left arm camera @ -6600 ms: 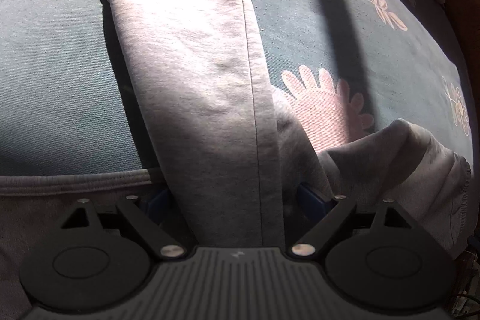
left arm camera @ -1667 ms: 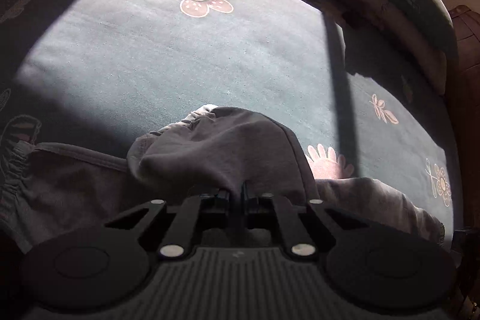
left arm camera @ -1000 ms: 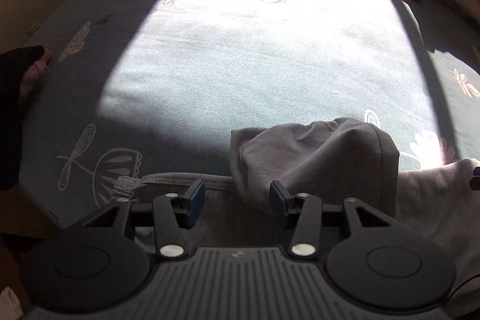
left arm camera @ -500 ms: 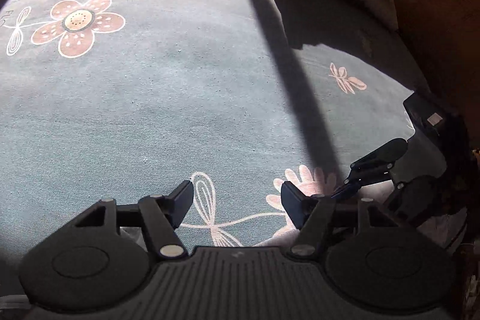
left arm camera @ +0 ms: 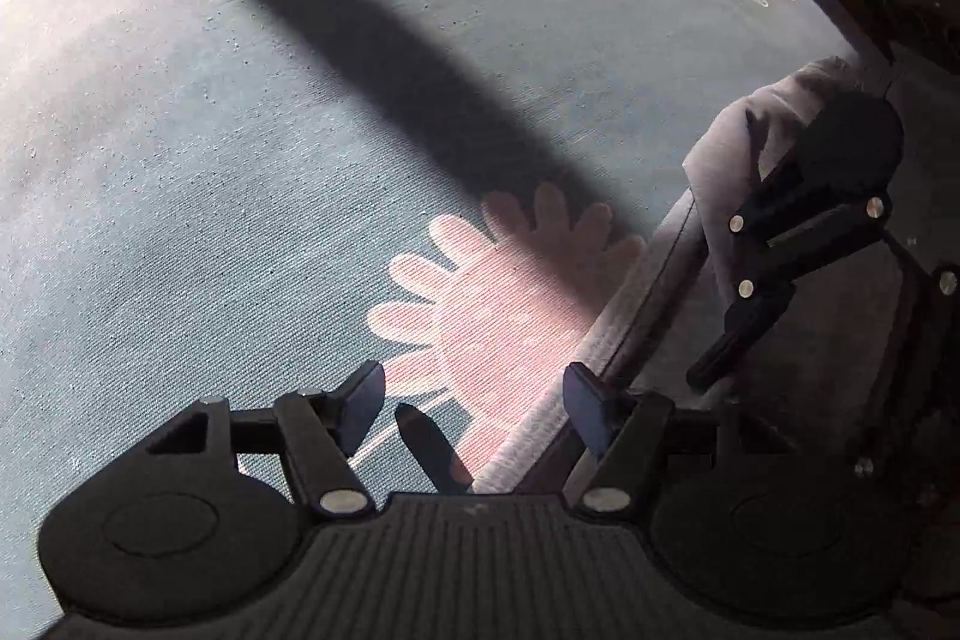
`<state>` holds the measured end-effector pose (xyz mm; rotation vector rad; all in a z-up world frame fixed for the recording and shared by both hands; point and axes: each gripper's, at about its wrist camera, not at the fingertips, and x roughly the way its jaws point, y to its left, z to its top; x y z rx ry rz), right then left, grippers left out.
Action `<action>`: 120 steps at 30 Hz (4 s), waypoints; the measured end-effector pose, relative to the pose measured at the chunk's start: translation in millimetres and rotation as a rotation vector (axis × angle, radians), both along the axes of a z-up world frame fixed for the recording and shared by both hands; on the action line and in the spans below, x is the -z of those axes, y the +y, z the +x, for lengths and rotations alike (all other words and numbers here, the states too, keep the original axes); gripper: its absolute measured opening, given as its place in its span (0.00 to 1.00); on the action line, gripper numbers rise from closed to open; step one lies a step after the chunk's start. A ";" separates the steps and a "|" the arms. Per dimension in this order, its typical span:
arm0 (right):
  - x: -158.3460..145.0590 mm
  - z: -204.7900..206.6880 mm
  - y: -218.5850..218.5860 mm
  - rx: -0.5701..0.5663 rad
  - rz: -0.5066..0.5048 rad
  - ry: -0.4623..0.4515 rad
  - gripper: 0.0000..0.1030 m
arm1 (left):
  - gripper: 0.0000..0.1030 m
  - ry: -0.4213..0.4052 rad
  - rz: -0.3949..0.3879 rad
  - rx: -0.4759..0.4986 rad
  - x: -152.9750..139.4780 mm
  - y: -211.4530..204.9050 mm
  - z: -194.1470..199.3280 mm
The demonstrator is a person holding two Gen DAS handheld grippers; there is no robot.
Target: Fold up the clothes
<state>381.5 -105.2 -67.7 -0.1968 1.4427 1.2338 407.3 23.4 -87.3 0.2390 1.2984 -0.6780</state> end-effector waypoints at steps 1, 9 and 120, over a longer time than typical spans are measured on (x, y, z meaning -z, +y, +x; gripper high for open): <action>-1.3 -0.8 -2.1 0.008 0.005 0.001 0.62 | 0.63 -0.004 -0.001 0.047 3.2 -9.2 -2.5; -12.0 -6.9 -19.3 0.072 0.043 0.009 0.62 | 0.71 -0.098 0.007 0.223 15.9 -65.1 -2.7; 1.6 -90.7 -79.2 0.424 0.051 -0.044 0.34 | 0.72 0.276 -0.162 -1.002 -5.2 73.0 -187.0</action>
